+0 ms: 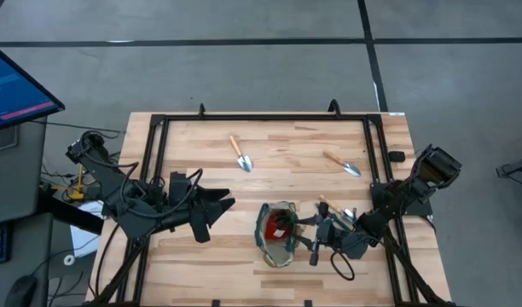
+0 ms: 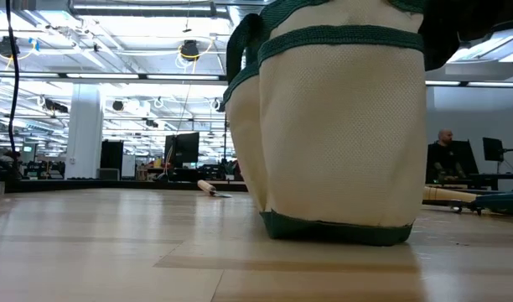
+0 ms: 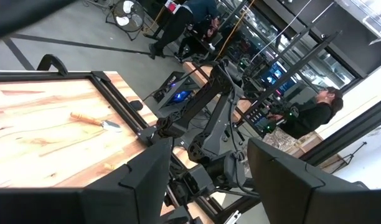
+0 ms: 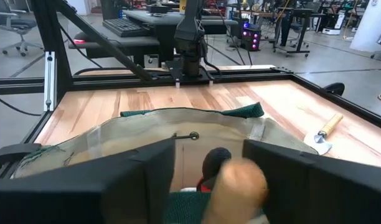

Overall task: Pick & Place Garden tools in Gardening bag
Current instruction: Put the brown trowel into the green gardening bag

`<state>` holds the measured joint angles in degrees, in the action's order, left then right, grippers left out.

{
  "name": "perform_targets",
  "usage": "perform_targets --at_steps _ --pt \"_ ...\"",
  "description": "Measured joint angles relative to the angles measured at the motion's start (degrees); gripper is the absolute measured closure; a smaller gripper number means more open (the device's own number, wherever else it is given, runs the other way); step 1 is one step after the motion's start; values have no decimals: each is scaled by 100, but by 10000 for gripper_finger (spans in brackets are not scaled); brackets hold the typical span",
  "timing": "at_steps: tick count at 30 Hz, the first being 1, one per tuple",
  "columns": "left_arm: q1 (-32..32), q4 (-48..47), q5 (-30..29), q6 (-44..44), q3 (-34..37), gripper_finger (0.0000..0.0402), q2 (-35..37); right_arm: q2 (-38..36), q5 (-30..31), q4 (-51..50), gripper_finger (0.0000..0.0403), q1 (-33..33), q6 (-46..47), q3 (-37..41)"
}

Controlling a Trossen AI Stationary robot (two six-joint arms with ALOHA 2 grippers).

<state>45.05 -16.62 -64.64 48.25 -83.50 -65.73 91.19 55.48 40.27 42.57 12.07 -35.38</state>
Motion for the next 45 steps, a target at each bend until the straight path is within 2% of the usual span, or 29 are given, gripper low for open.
perform_targets --at_steps 5,11,15,18,21,24,27,29,37,40,45 --pt "-1 -1 0 -1 0 188 0 -353 -13 -10 174 17 -201 2" --pt "-1 -1 26 -120 0 188 0 -1544 116 -322 162 15 -640 0" --pt "1 -3 107 -184 0 188 0 -2642 684 -1711 172 10 31 0" --pt "-1 -1 107 -194 0 188 0 -3465 757 -3305 183 -116 1311 -2" --pt "-1 -3 106 -195 0 188 2 -4106 169 -5103 191 -402 2935 -2" --pt "-1 -1 103 -197 0 188 4 -4467 -1094 -6801 196 -858 4291 -2" --pt "-1 -3 98 -197 0 188 4 -4517 -2405 -8080 197 -1303 5075 -2" --pt "-1 -3 88 -203 0 188 7 -4493 -2931 -8784 197 -1539 5456 -2" --pt "-3 -3 -73 -350 0 188 9 -4292 -3148 -10373 198 -2761 6608 1" --pt "-1 -3 -127 -350 0 188 11 -4239 -3150 -10493 198 -3489 6408 -4" --pt "-3 -3 -136 -350 0 188 11 -4044 -3171 -10448 198 -4846 5308 4"
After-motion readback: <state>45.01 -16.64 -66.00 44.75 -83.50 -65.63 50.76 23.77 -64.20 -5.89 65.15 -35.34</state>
